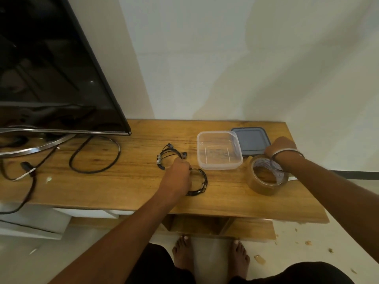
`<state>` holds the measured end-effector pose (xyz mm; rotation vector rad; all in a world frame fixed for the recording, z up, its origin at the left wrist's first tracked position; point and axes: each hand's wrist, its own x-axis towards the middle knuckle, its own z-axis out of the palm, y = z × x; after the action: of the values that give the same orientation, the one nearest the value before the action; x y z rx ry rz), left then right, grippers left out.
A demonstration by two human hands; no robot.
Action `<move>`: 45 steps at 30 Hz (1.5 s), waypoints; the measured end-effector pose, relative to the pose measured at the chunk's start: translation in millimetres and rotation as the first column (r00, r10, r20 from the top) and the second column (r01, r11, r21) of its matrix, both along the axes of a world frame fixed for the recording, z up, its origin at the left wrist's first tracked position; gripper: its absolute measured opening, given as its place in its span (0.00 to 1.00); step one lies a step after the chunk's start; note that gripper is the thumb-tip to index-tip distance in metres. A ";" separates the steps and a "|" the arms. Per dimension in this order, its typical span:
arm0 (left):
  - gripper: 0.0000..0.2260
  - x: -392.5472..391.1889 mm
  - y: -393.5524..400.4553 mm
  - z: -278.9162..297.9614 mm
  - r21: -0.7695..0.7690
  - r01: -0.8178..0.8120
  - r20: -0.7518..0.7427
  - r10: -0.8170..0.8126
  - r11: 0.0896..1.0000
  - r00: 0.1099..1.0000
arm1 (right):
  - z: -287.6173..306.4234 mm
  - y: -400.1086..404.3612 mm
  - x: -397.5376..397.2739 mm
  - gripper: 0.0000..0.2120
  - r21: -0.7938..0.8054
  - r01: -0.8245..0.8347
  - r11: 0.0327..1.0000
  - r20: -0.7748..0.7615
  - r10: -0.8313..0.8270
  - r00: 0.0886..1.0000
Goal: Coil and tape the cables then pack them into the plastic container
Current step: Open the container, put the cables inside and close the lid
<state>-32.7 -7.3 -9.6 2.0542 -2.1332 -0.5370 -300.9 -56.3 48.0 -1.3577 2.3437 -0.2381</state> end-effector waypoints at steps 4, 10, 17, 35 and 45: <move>0.13 6.1 1.0 10.6 0.023 -0.070 -0.114 0.072 0.997 0.991 | 14.2 -3.2 34.2 0.17 -0.117 -0.099 0.988 -0.094 0.088 0.992; 0.11 32.3 2.1 37.1 0.054 -0.173 -0.315 0.181 0.983 0.931 | 23.7 8.7 101.4 0.15 -0.419 -0.407 0.812 -0.104 0.402 0.910; 0.11 84.7 3.3 52.7 0.027 -0.267 -0.391 0.256 0.963 0.884 | 5.2 21.0 178.2 0.13 -0.371 -0.672 0.641 -0.055 0.707 0.705; 0.11 153.1 9.2 51.7 -0.009 -0.430 -0.431 0.385 0.903 0.816 | -35.3 30.1 230.0 0.10 -0.185 -0.757 0.626 -0.046 0.764 0.643; 0.11 127.4 1.5 69.7 -0.067 -0.429 -0.444 0.358 0.901 0.821 | 12.7 22.1 194.2 0.09 -0.525 -0.516 0.677 0.113 0.656 0.746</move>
<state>94.7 -5.8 60.1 1.9826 -1.4064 -0.6465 -106.6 -34.2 60.7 -2.0721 1.5214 -0.7765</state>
